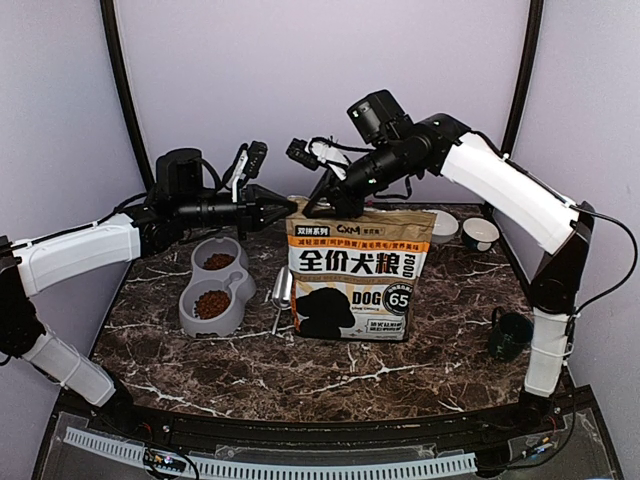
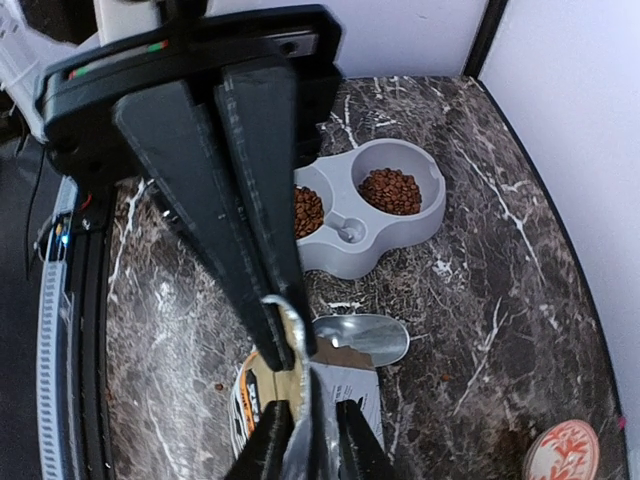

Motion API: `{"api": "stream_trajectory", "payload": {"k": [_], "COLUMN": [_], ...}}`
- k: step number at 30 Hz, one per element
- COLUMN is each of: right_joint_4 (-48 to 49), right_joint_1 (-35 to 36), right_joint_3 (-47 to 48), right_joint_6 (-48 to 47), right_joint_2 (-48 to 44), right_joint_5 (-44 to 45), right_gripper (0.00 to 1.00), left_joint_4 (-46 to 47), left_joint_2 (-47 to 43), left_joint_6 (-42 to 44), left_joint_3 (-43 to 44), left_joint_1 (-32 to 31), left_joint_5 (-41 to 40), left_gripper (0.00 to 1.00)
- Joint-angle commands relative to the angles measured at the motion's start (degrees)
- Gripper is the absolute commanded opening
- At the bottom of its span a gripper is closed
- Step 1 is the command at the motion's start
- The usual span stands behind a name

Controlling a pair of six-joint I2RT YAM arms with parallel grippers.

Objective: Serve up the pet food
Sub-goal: Press the seal on the pet food bag.

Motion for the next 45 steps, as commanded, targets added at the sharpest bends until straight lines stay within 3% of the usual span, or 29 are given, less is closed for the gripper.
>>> {"api": "stream_trajectory", "payload": {"k": [1, 2, 8, 15, 27, 33, 45], "right_joint_4": [-0.96, -1.13, -1.09, 1.09, 2.33, 1.31, 1.15], "right_joint_1": [0.36, 0.33, 0.35, 0.33, 0.39, 0.34, 0.33], "right_joint_3": [0.6, 0.47, -0.39, -3.15, -7.55, -7.77, -7.72], "right_joint_6": [0.1, -0.09, -0.28, -0.84, -2.81, -3.59, -4.19], "right_joint_2": [0.66, 0.77, 0.08, -1.99, -5.86, -6.36, -7.79], "right_joint_5": [-0.3, -0.13, 0.88, 1.09, -1.44, -5.09, -9.07], "right_gripper": [0.06, 0.01, 0.0, 0.0, 0.0, 0.0, 0.0], "left_joint_4": [6.27, 6.34, 6.06, 1.15, -3.64, -2.98, -1.13], "left_joint_2": [-4.65, -4.74, -4.55, -3.63, -0.77, 0.31, 1.54], "left_joint_6": [-0.16, -0.21, 0.14, 4.97, 8.35, 8.63, 7.79], "left_joint_3": [0.42, 0.33, 0.3, 1.47, 3.12, 2.72, 2.11], "left_joint_1": [0.65, 0.64, 0.64, 0.64, 0.65, 0.64, 0.47], "left_joint_5": [1.11, 1.15, 2.29, 5.93, 7.34, 10.77, 12.68], "left_gripper": [0.0, 0.0, 0.0, 0.34, 0.59, 0.56, 0.29]}}
